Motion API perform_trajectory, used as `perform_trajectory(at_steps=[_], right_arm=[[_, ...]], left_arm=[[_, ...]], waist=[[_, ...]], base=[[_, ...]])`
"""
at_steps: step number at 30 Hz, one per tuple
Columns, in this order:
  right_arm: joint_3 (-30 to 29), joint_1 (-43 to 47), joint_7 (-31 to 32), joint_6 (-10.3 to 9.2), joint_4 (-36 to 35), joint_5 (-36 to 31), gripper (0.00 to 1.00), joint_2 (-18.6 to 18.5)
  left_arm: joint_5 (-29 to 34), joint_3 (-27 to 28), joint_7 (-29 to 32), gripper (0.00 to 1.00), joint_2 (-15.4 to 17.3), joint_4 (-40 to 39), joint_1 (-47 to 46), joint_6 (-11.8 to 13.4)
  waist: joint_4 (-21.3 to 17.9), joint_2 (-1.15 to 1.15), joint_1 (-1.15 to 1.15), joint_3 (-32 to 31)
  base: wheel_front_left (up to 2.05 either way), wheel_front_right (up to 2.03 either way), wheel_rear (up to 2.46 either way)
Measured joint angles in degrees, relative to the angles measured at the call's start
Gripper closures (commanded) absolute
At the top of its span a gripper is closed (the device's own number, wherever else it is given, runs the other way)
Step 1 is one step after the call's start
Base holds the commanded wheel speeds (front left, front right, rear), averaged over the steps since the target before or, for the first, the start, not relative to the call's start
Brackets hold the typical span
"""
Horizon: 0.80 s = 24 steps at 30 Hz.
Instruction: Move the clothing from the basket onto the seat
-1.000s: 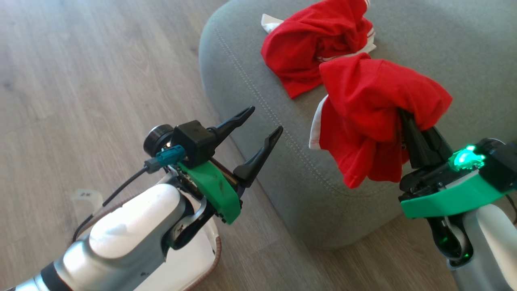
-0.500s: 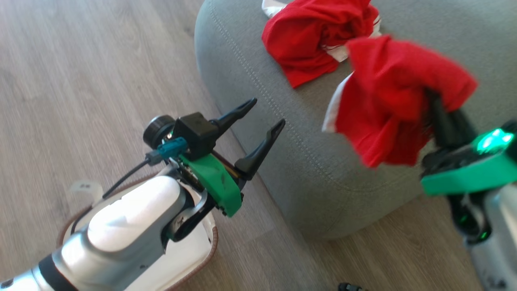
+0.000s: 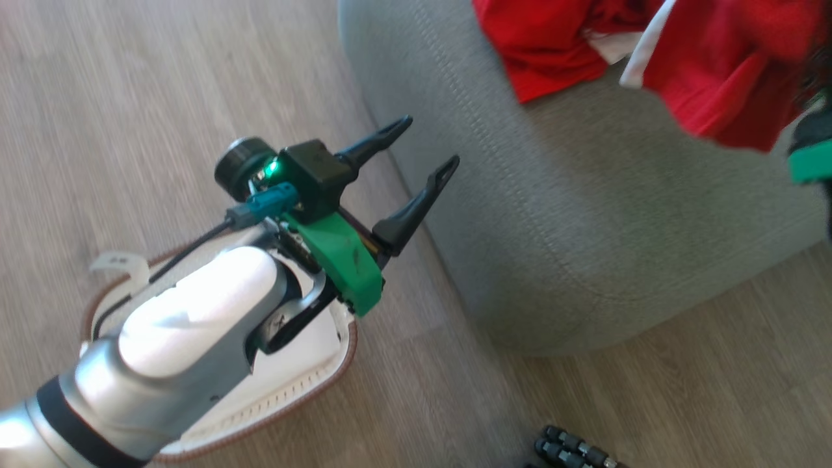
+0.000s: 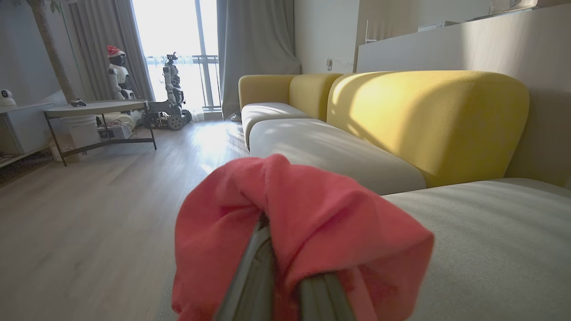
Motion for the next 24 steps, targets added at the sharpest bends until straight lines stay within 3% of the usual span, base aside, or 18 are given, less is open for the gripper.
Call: perform_trajectory(at_steps=[13,24], right_arm=[[3.7,-15.8,1.7,0.0,19.4,4.1,1.0,-5.7],[10.2,-24.3,18.1,0.0,31.9,9.0,1.0,-7.9]], left_arm=[[1.5,0.1,1.9,0.0,0.5,-1.0,-5.4,-0.9],[1.9,0.1,1.8,0.0,0.5,-0.4,-6.5,-1.0]], waist=[[4.3,0.0,0.01,8.9],[8.2,0.0,0.01,11.8]], base=[[0.0,0.0,0.0],[0.0,0.0,0.0]])
